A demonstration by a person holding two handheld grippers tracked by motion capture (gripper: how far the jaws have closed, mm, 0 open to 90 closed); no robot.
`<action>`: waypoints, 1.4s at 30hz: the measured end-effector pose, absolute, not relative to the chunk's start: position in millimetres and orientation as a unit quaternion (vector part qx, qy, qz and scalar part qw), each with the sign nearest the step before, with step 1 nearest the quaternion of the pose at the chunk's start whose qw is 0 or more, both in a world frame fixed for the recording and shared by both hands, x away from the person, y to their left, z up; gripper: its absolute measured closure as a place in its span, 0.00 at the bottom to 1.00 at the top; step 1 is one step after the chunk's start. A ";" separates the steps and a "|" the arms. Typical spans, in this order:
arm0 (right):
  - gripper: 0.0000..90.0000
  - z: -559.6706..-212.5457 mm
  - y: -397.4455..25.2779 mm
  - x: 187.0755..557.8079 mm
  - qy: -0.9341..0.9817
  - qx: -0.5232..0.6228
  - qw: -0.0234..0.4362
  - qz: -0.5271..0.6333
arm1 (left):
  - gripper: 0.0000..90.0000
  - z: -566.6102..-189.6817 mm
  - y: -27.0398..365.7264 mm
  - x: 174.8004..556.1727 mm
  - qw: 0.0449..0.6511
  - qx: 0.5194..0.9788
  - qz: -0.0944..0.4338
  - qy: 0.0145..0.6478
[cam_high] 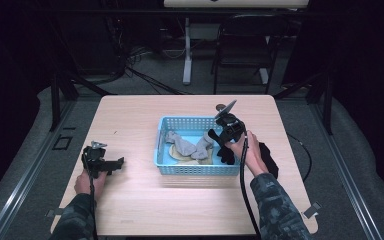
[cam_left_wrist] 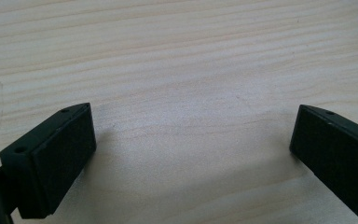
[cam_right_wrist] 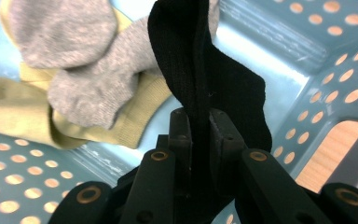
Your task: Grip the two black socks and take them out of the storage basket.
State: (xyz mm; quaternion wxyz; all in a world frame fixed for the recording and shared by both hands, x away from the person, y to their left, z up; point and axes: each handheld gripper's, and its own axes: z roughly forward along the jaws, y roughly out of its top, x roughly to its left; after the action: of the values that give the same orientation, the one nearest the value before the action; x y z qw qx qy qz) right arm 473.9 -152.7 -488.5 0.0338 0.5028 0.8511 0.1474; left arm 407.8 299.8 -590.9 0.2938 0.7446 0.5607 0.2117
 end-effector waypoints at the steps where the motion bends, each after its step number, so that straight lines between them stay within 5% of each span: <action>1: 0.90 -486.6 -151.8 473.5 0.851 0.502 0.036 0.150 | 0.00 -591.1 299.7 407.8 0.294 0.744 0.213 0.561; 42: 0.90 -390.6 -181.4 450.6 0.846 0.479 0.090 0.215 | 0.00 -590.9 299.9 407.8 0.295 0.745 0.211 0.560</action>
State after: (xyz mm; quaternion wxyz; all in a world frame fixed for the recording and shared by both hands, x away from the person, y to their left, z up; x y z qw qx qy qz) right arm 450.6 -181.4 -390.6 0.0898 0.4792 0.8461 0.2153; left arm 407.8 299.9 -590.9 0.2949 0.7448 0.5602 0.2109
